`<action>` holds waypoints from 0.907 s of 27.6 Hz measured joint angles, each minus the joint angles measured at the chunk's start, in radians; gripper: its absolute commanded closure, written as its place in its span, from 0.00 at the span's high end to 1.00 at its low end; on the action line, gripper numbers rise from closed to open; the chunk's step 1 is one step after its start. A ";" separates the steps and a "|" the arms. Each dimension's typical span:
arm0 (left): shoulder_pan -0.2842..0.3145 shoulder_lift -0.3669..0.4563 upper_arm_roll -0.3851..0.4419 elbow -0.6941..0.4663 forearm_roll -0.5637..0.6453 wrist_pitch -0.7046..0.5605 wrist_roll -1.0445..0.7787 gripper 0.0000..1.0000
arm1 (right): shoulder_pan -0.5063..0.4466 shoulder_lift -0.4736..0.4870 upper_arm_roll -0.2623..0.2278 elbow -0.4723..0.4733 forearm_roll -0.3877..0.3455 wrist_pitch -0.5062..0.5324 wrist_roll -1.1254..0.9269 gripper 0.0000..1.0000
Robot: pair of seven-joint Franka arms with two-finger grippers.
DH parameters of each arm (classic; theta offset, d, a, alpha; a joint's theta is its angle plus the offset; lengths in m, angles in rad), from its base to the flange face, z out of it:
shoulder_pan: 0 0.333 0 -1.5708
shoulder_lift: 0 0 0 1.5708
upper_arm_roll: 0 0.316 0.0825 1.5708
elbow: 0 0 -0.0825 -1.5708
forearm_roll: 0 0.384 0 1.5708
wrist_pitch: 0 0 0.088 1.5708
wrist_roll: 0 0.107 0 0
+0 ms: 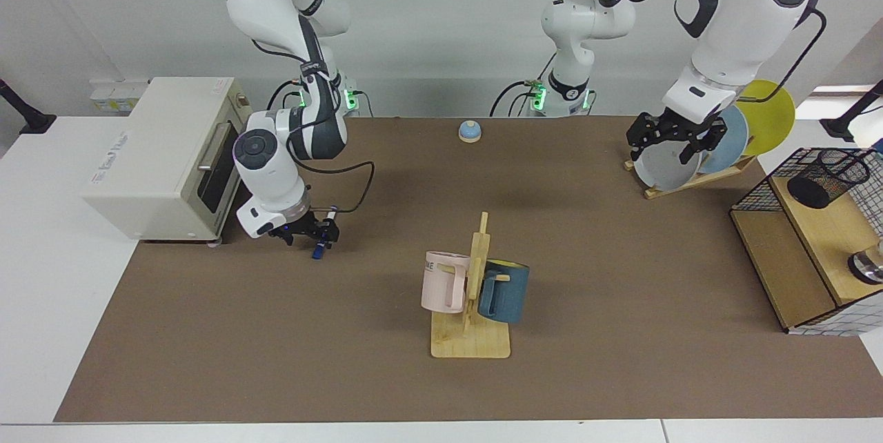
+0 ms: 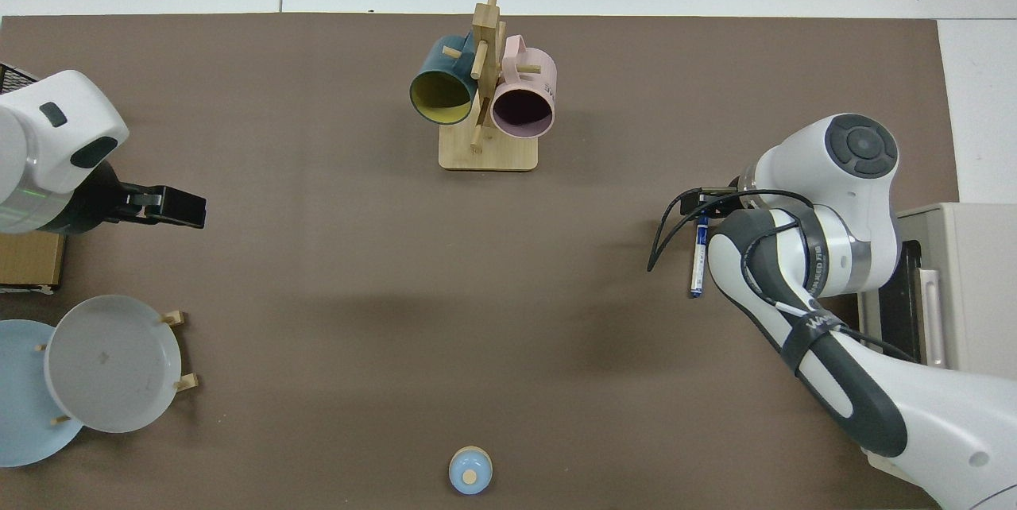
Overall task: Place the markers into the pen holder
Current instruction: 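Close the right gripper around the marker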
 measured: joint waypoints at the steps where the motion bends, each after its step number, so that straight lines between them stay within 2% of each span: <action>1: 0.000 0.000 0.000 0.000 0.000 0.000 0.000 1.00 | 0.000 0.003 0.000 0.000 0.000 0.000 0.001 0.91; 8: 0.000 -0.001 0.000 -0.001 0.000 0.000 0.000 1.00 | 0.002 0.022 0.002 -0.001 0.000 0.001 0.003 0.59; 12: 0.000 -0.001 0.000 -0.001 0.000 0.000 0.000 1.00 | 0.002 0.028 0.001 -0.001 0.000 0.001 0.005 0.58; 15: 0.001 -0.002 0.001 -0.001 0.000 0.000 0.000 1.00 | 0.001 0.030 0.001 -0.001 0.000 0.001 0.005 0.51; 17: 0.001 -0.002 0.001 -0.002 0.000 0.000 0.000 1.00 | 0.001 0.030 0.001 -0.001 0.000 0.001 0.005 0.39; 22: 0.001 -0.002 0.001 -0.002 0.000 0.000 0.000 1.00 | 0.001 0.031 0.001 -0.001 0.000 0.001 0.005 0.00; 25: 0.001 -0.002 0.001 -0.002 0.000 0.001 0.000 1.00 | 0.002 0.031 0.002 -0.001 0.000 0.002 0.005 0.00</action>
